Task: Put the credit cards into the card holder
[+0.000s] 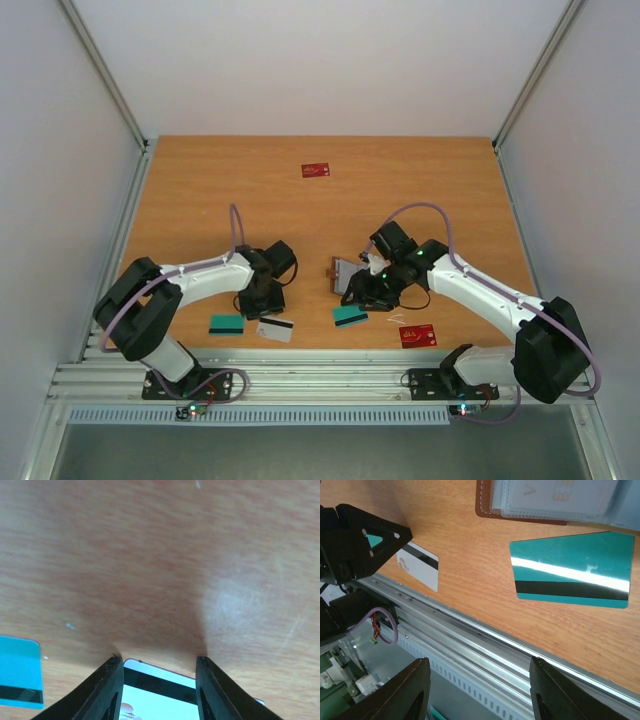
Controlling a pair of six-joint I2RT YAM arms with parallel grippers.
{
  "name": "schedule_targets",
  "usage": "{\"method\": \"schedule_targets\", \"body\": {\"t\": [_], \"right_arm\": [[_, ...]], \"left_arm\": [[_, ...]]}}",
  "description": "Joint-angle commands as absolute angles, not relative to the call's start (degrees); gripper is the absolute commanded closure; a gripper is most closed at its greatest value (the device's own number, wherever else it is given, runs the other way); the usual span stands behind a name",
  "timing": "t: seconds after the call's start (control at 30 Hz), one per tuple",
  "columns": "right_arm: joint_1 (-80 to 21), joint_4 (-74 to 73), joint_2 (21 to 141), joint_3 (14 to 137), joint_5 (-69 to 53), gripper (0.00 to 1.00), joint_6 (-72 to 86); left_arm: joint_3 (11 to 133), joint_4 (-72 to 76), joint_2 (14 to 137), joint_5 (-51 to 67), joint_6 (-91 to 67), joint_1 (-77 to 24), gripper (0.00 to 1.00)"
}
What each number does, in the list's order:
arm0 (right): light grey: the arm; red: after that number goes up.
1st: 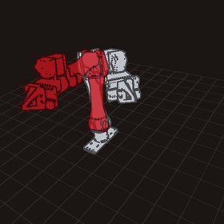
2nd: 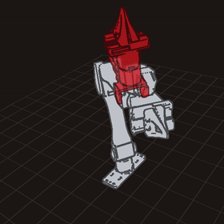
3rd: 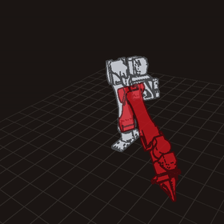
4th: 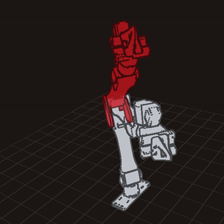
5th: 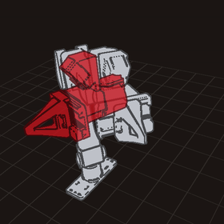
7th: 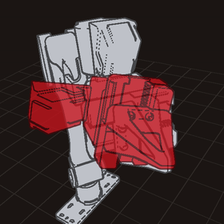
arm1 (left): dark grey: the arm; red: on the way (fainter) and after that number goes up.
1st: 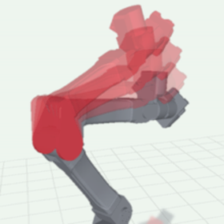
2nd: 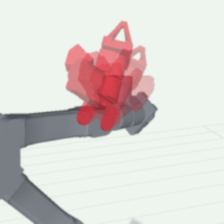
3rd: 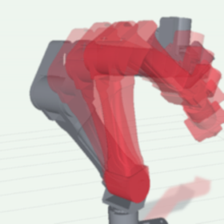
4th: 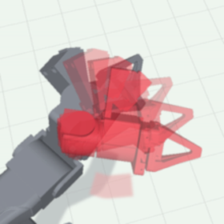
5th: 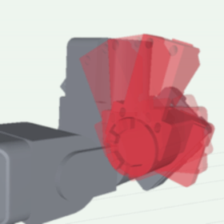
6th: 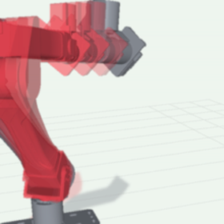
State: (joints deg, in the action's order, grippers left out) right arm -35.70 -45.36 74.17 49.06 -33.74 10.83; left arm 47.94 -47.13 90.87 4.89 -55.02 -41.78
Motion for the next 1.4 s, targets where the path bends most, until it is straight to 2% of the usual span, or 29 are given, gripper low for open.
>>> {"method": "schedule_targets", "body": {"t": [0.0,0.87,1.17,1.27,1.37], "right_arm": [[-36.3,-43.6,72.9,46.7,-35.2,0.44,12.4],[-50.4,-27.2,76.0,38.1,-34.0,0.44,26.5],[-55.7,-19.2,75.7,35.0,-29.3,0.42,37.3],[-58.2,-15.1,76.2,34.5,-26.0,0.41,42.0],[-61.3,-13.2,76.9,34.9,-22.2,0.41,45.6]], "left_arm": [[42.8,-43.6,93.4,8.8,-59.5,-44.2,0.59],[45.4,-40.4,91.9,11.7,-63.7,-51.8,0.59],[52.4,-48.5,88.1,7.6,-53.7,-51.8,0.56],[54.3,-51.4,85.9,7.1,-50.5,-51.8,0.57],[54.8,-53.2,83.0,7.3,-47.5,-51.8,0.64]]}}
